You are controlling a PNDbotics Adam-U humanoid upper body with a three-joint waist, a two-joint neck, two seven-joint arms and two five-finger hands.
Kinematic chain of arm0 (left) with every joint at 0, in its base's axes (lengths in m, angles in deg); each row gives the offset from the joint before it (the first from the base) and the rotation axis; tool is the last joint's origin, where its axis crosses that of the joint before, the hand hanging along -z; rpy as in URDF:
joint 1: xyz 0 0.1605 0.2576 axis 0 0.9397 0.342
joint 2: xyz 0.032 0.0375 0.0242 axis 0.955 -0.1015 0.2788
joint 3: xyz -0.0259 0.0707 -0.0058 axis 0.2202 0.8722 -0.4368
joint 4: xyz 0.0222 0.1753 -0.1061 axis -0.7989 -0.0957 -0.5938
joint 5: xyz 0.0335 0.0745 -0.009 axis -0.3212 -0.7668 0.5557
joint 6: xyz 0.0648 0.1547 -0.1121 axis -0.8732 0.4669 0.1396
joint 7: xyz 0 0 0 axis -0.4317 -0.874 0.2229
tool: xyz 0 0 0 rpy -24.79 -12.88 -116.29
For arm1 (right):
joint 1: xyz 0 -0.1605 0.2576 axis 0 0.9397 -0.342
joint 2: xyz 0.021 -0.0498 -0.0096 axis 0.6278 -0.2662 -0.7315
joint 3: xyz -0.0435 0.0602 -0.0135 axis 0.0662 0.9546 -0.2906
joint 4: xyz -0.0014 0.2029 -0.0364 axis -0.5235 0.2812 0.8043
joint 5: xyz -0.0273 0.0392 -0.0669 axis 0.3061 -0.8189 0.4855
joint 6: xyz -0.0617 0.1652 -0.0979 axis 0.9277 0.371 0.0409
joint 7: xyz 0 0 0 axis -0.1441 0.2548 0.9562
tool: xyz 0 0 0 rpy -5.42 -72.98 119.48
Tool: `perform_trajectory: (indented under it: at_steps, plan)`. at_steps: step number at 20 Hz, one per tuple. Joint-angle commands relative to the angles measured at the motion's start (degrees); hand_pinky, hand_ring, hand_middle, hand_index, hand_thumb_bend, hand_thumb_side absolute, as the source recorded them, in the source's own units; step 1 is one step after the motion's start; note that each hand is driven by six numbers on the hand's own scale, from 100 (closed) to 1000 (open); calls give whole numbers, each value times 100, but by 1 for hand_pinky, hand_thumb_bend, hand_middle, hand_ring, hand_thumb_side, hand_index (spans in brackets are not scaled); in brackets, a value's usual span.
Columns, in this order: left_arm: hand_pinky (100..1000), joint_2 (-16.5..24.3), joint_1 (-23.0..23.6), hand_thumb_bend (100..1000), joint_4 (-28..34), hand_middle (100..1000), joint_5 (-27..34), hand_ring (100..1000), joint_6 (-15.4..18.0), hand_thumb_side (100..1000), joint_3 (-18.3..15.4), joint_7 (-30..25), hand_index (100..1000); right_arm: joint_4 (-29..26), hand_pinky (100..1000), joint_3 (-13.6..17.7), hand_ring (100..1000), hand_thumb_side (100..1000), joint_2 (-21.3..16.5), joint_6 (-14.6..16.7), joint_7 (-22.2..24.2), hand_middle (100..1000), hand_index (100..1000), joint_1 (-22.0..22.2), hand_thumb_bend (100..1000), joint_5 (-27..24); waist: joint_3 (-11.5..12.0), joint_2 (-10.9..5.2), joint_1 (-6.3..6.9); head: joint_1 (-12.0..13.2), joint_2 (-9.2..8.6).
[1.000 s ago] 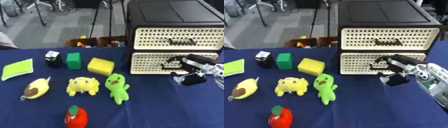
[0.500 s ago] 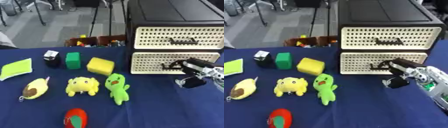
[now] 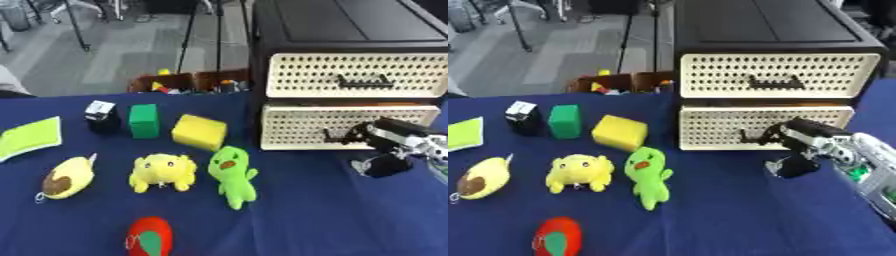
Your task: Pick up objects from table and place into drawer.
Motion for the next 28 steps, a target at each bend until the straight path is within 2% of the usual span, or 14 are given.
perform_trajectory:
  at_steps: [1, 5, 10, 18, 28]
  plan:
    - [478, 54, -40, 201, 75, 728, -6, 734, -1, 804, -34, 13, 905, -225, 100, 58, 173, 258, -140, 2, 58, 117, 703, 58, 100, 40, -17, -137, -9, 41, -12]
    - [479, 58, -35, 202, 75, 728, -22, 734, -6, 804, -42, 30, 906, -491, 100, 84, 176, 257, -141, -26, 135, 117, 666, 275, 100, 282, -69, -156, 0, 72, -9]
    - [480, 57, -32, 200, 75, 728, -37, 735, -12, 803, -60, 52, 906, -1004, 100, 167, 178, 257, -76, -84, 163, 118, 664, 650, 100, 565, -145, -172, 22, 118, 6]
    - [482, 50, -45, 202, 75, 729, -67, 736, -16, 803, -75, 75, 906, -2028, 100, 225, 180, 260, 142, -391, 203, 119, 659, 1362, 100, 1141, -255, -209, 65, 201, -13]
    - [483, 40, -56, 200, 75, 730, -86, 736, -16, 802, -72, 82, 906, -2163, 100, 168, 181, 260, 356, -312, 76, 118, 655, 1722, 100, 1502, -317, -254, 87, 262, -13]
